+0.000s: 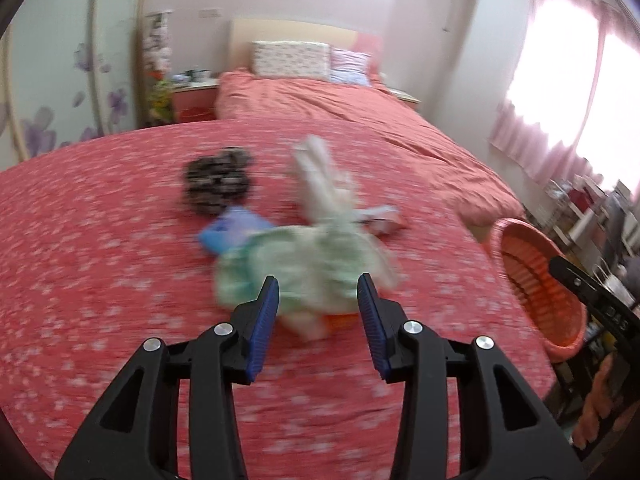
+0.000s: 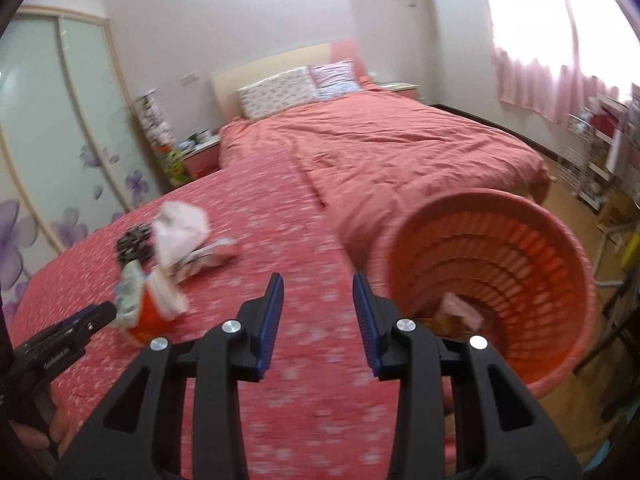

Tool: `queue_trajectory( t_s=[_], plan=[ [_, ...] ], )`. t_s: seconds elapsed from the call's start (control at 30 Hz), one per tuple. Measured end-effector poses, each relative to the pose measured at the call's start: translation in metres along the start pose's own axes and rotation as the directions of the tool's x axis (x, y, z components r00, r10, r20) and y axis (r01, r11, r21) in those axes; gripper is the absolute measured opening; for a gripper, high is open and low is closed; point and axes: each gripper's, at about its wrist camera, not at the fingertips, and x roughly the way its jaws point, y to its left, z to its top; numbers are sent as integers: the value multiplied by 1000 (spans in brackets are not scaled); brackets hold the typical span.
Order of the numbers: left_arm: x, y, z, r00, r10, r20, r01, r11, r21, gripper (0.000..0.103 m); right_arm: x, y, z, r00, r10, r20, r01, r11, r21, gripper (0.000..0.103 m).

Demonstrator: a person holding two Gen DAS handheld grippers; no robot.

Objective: Collect trash
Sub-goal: 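Move both tools back over the bed toward the paper cup and green cloth, then grasp the light green cloth with the right tool and lift it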

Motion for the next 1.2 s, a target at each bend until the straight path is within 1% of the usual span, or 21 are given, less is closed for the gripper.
queue_trajectory(
  t_s=[0.17, 0.2, 0.33, 0.47, 0.57, 0.73, 0.77, 0.83, 0.87, 0.93, 1.03, 1.07, 1.13, 1.2],
  plan=[
    [-6, 42, -3, 996, 90, 14, -90, 995, -49, 42, 13, 52, -6, 997, 71, -35, -73, 995, -65, 36],
    [-7, 51, -4, 994, 109, 16, -108, 992, -65, 42, 17, 65, -9, 994, 95, -48, -98, 992, -78, 36],
    [-11, 77, -6, 989, 147, 12, -145, 984, -108, 43, 28, 104, -12, 985, 155, -73, -163, 979, -125, 36],
    [-15, 94, -9, 986, 164, 7, -161, 977, -136, 44, 39, 137, -15, 980, 178, -92, -192, 965, -176, 36],
    [-16, 106, -10, 987, 162, -1, -161, 975, -154, 44, 50, 148, -17, 981, 159, -111, -179, 964, -197, 36],
    [-15, 110, -16, 988, 153, -20, -154, 975, -159, 44, 67, 152, -21, 982, 124, -145, -153, 966, -209, 35],
    [-14, 109, -17, 988, 150, -23, -152, 976, -156, 44, 70, 152, -22, 981, 124, -152, -154, 965, -210, 28],
    [-13, 108, -17, 989, 145, -26, -147, 978, -150, 44, 69, 153, -24, 980, 135, -144, -164, 962, -216, 20],
    [-12, 107, -18, 989, 144, -28, -146, 978, -147, 44, 70, 153, -23, 981, 135, -141, -164, 962, -219, 9],
    [-10, 104, -18, 990, 134, -35, -138, 980, -141, 44, 64, 150, -21, 980, 151, -129, -176, 962, -209, 7],
    [-7, 95, -17, 993, 111, -40, -115, 985, -128, 44, 48, 142, -13, 980, 181, -82, -193, 963, -187, 6],
    [-6, 93, -16, 994, 104, -40, -108, 986, -123, 49, 43, 139, -10, 980, 186, -64, -195, 965, -178, 6],
    [-3, 84, -14, 997, 75, -34, -78, 991, -107, 54, 29, 126, 0, 980, 197, -18, -197, 970, -141, 6],
    [0, 73, -11, 998, 49, -29, -51, 995, -89, 57, 17, 111, 9, 980, 198, 22, -194, 975, -106, 6]
  ],
)
